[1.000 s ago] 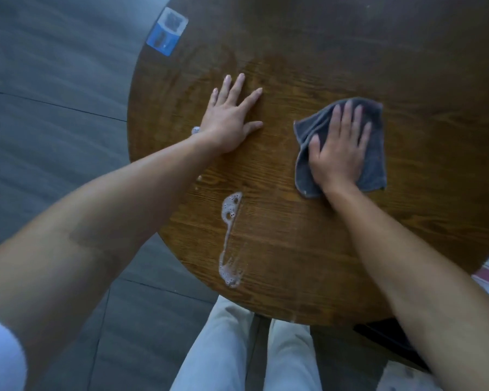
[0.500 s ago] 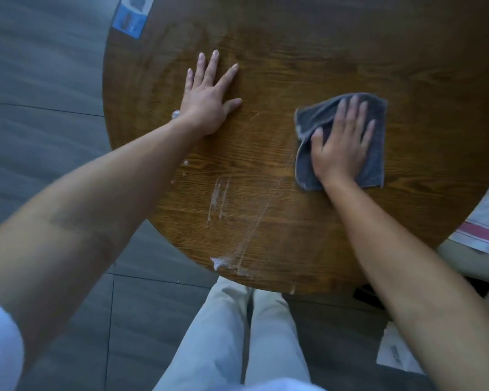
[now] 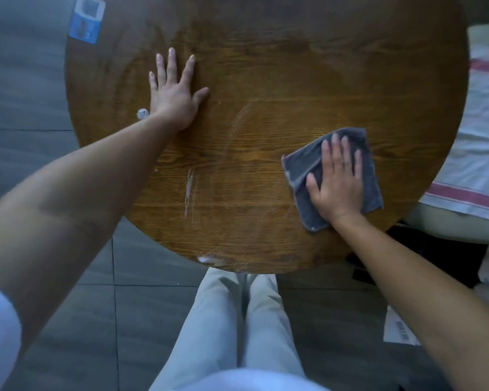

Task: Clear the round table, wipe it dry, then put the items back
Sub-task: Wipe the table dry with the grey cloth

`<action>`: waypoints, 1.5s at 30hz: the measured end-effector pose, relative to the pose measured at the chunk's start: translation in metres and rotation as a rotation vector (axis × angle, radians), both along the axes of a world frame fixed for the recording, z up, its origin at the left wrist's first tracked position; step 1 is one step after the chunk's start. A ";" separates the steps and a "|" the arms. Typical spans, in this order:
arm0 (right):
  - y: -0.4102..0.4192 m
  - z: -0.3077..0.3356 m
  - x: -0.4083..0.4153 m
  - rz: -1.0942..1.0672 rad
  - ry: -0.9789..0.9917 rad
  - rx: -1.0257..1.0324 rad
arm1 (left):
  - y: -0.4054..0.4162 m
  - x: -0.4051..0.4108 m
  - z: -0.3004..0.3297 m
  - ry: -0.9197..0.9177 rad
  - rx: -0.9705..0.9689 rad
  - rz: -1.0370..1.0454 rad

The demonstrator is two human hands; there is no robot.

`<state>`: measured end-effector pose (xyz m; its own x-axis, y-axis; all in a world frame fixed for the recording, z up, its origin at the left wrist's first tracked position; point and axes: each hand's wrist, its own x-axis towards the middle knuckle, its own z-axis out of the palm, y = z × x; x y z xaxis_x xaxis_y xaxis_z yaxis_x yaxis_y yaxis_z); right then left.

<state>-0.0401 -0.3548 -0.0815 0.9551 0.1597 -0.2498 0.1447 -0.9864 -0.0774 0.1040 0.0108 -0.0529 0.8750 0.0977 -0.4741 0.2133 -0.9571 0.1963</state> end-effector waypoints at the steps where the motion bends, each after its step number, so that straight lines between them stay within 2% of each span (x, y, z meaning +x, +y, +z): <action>1: 0.009 0.000 0.004 -0.099 -0.024 0.006 | 0.000 0.000 0.000 0.000 0.004 -0.004; 4: 0.058 0.001 -0.019 -0.302 -0.067 0.040 | 0.002 -0.001 -0.001 -0.015 0.005 -0.020; 9: 0.175 0.007 -0.088 -0.221 0.003 0.119 | 0.004 0.000 0.006 0.000 -0.002 -0.064; 12: 0.236 0.004 -0.083 -0.229 -0.027 0.169 | 0.026 0.009 0.015 -0.006 -0.013 -0.177; 15: 0.273 0.002 -0.059 -0.215 -0.033 0.163 | 0.073 0.025 0.020 -0.152 -0.081 -0.222; 19: 0.277 -0.004 -0.026 -0.153 -0.074 0.191 | 0.146 0.043 0.008 -0.276 -0.065 -0.157; 25: 0.221 -0.011 0.063 -0.489 -0.179 0.091 | 0.195 0.020 -0.014 -0.281 -0.048 -0.243; 29: 0.230 -0.007 0.126 -0.542 -0.166 0.111 | 0.194 0.016 -0.023 -0.327 -0.011 -0.230; 31: 0.258 -0.007 0.140 -0.438 -0.158 0.133 | 0.192 0.015 -0.027 -0.340 0.011 -0.236; 33: 0.299 -0.005 0.131 -0.235 -0.148 0.151 | 0.193 0.014 -0.028 -0.341 0.005 -0.238; 39: 0.403 -0.001 0.020 0.317 -0.059 0.290 | 0.197 0.017 -0.023 -0.340 -0.080 -0.219; 42: 0.397 -0.003 -0.042 0.496 -0.031 0.305 | 0.200 0.017 -0.019 -0.305 -0.101 -0.237; 45: 0.357 -0.006 -0.081 0.512 -0.042 0.300 | 0.197 0.016 -0.019 -0.305 -0.071 -0.239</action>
